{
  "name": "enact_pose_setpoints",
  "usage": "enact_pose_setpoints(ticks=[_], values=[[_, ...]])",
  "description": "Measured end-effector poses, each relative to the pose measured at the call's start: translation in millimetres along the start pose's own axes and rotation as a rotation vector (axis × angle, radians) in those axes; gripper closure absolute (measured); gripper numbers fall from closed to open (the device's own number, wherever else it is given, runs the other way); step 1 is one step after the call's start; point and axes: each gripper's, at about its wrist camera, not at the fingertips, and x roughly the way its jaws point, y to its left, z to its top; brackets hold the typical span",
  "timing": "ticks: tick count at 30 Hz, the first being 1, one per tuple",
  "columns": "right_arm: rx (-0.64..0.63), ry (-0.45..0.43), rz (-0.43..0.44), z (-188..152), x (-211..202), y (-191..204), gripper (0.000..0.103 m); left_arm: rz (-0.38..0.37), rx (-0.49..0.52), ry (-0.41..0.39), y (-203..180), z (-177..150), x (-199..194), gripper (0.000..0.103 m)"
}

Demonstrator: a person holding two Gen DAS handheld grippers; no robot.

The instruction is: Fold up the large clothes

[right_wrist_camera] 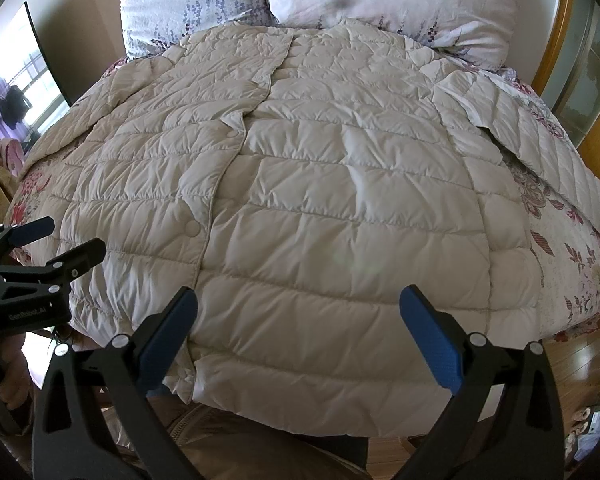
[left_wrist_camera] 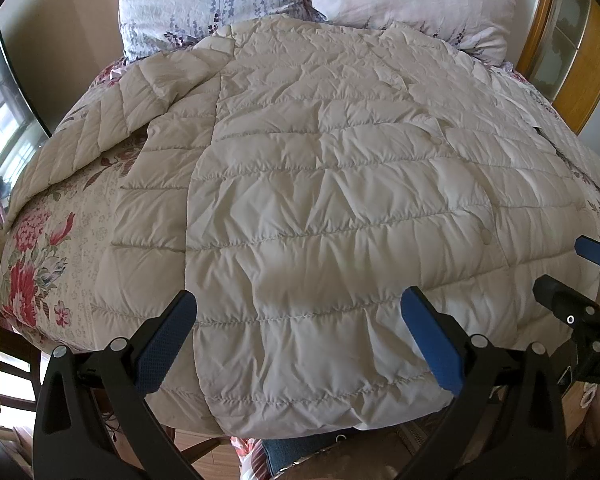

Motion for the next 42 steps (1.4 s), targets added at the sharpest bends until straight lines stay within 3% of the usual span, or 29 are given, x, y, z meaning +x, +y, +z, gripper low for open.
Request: enact_pose_setpoints(ticks=[42], values=[[0.015, -0.003, 0.025, 3.4, -0.2, -2.3, 0.002, -0.001, 0.000, 0.003, 0.0, -0.1, -0.1, 0.001]])
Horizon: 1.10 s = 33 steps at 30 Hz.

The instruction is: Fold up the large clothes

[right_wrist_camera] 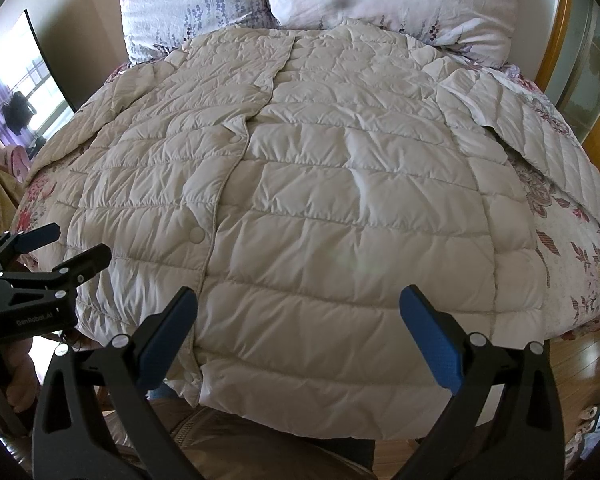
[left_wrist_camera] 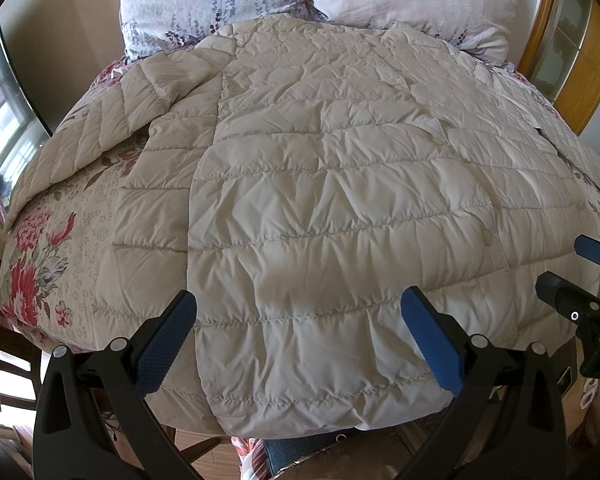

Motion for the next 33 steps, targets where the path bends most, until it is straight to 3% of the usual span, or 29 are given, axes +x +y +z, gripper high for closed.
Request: enact_pose_setpoints(ticks=[15, 20, 24, 27, 33], values=[[0.032, -0.010, 0.038, 1.7, 1.5, -4.0, 0.002, -0.017, 0.002, -0.008, 0.5, 1.7, 1.1, 0.001], [0.100, -0.069, 0.107, 8.0, -1.3, -22.9, 0.002, -0.026, -0.002, -0.028, 3.9, 5.8, -0.2, 0.001], [0.230, -0.197, 0.170, 17.0, -9.5, -63.1, 0.002, -0.017, -0.009, -0.073, 11.8, 15.6, -4.8, 0.001], [0.376, -0.275, 0.171, 21.8, -14.9, -106.5, 0.002, 0.012, -0.029, -0.126, 21.0, 25.5, -7.7, 0.001], [0.747, -0.331, 0.142, 14.8, -13.6, -219.6, 0.005, -0.034, -0.110, -0.171, 51.8, 48.2, -1.9, 0.001]])
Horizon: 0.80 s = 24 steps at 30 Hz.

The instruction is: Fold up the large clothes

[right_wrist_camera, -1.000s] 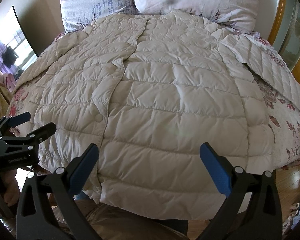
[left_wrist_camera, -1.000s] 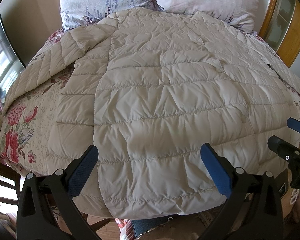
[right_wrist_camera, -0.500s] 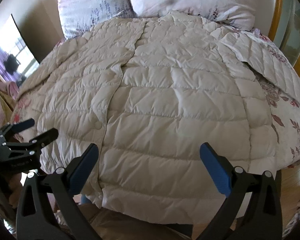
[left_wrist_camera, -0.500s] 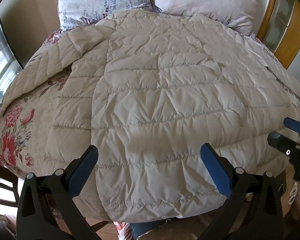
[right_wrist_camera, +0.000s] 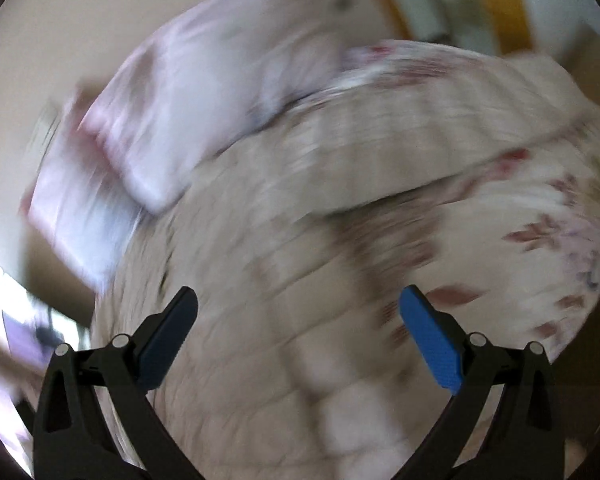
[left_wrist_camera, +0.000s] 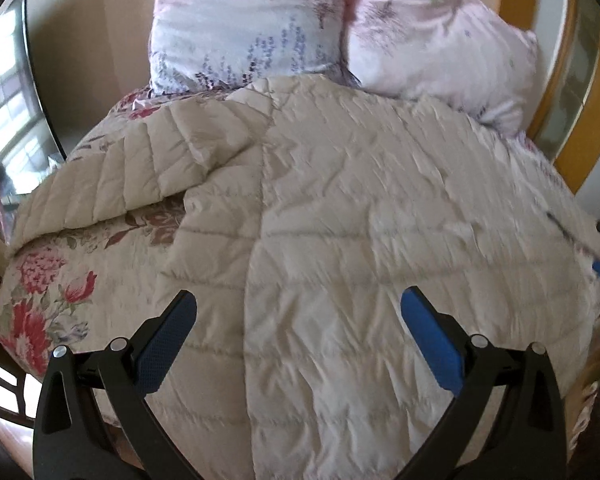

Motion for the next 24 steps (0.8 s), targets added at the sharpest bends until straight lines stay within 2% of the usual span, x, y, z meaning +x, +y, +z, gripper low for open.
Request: enact_pose_setpoints(ticks=[1, 3, 6, 9, 11, 19, 22, 24], values=[[0.054, -0.023, -0.011, 10.4, -1.7, -15.4, 0.008, -0.005, -0.021, 0.001, 5.9, 4.5, 4.0, 0.001], [0.177, -0.075, -0.055, 31.6, -5.5, -53.6, 0.023, 0.005, -0.037, 0.003, 11.3, 10.9, 9.3, 0.001], [0.354, -0.123, -0.093, 57.1, -6.9, -105.9, 0.035, 0.017, -0.051, -0.011, 17.9, 20.7, 17.1, 0.001], [0.529, -0.145, -0.103, 71.5, -7.2, -158.0, 0.046, -0.019, -0.078, -0.040, 23.8, 28.9, 22.0, 0.001], [0.596, -0.162, -0.095, 78.7, -7.7, -182.3, 0.052, -0.052, -0.083, -0.059, 26.1, 34.5, 23.8, 0.001], [0.630, -0.238, -0.214, 112.1, -13.8, -223.0, 0.066, -0.122, -0.105, -0.075, 32.5, 55.6, 35.3, 0.001], [0.624, -0.242, -0.254, 119.2, -11.7, -230.3, 0.076, -0.161, -0.114, -0.082, 33.8, 57.7, 39.4, 0.001], [0.603, -0.243, -0.294, 123.3, -8.4, -225.7, 0.086, -0.181, -0.117, -0.078, 34.2, 58.8, 43.7, 0.001]])
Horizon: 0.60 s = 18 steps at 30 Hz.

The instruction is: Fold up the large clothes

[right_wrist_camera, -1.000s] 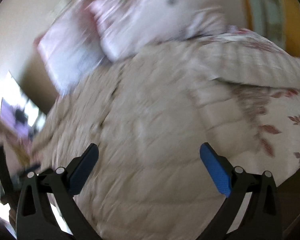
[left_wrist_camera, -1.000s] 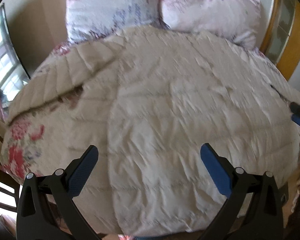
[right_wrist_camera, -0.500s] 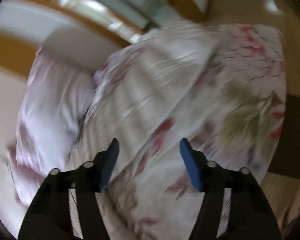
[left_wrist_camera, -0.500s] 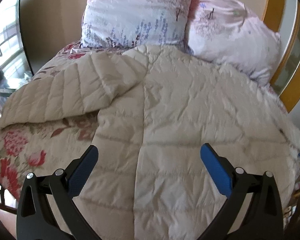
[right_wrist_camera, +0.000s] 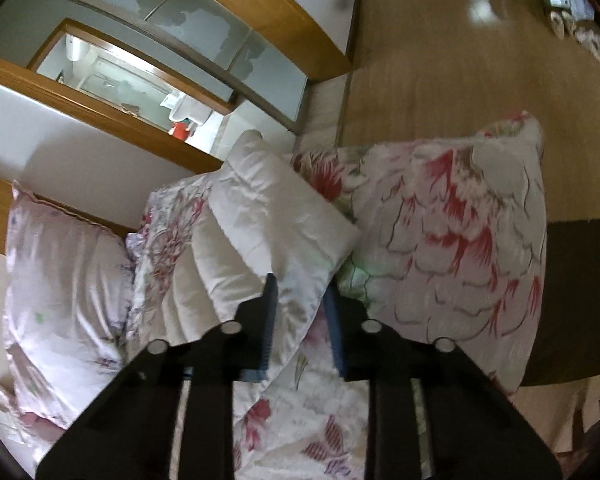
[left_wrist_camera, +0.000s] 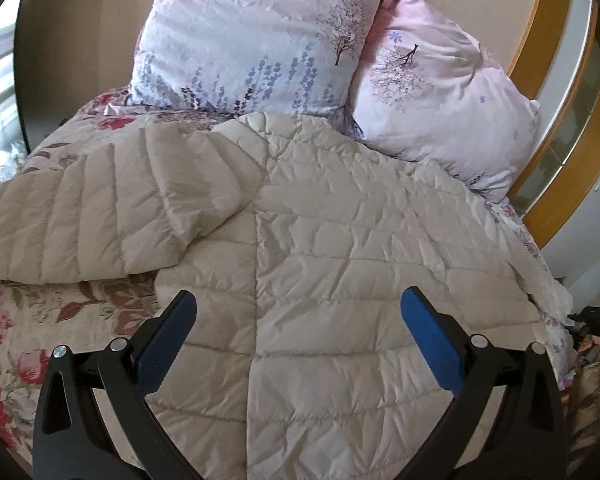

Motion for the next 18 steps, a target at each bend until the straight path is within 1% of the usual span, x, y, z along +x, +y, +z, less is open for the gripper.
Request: enact_pose_setpoints(ticks=[3, 5, 6, 9, 11, 13, 14, 16, 18], values=[[-0.072, -0.032, -0.049, -2.0, 2.7, 19.3, 0.096, -0.034, -0.002, 0.008, 0.9, 0.2, 5.1, 0.001], [-0.142, -0.072, -0.071, -5.8, -1.6, 35.7, 0.098, -0.060, -0.003, 0.010, 0.9, 0.3, 6.9, 0.001], [-0.174, -0.091, -0.081, -10.3, -0.2, 49.9, 0.098, -0.072, -0.004, 0.010, 1.2, 0.5, 7.3, 0.001], [-0.312, -0.153, -0.076, -23.8, -13.0, 86.9, 0.099, -0.130, -0.018, -0.004, 2.5, 2.9, 6.2, 0.001], [-0.414, -0.180, -0.041, -39.3, -23.6, 115.6, 0.099, -0.211, -0.057, -0.018, 6.1, 5.9, 5.3, 0.001], [-0.526, -0.191, 0.032, -62.3, -35.8, 152.1, 0.099, -0.296, -0.112, -0.035, 9.8, 9.3, 4.6, 0.001], [-0.562, -0.192, 0.061, -71.5, -40.2, 163.7, 0.099, -0.315, -0.129, -0.039, 10.2, 10.7, 4.5, 0.001], [-0.659, -0.182, 0.151, -100.1, -52.1, 194.8, 0.099, -0.338, -0.149, -0.036, 8.6, 14.4, 5.5, 0.001], [-0.734, -0.160, 0.225, -127.2, -54.6, 222.8, 0.099, -0.364, -0.158, -0.029, 5.6, 17.9, 7.4, 0.001]])
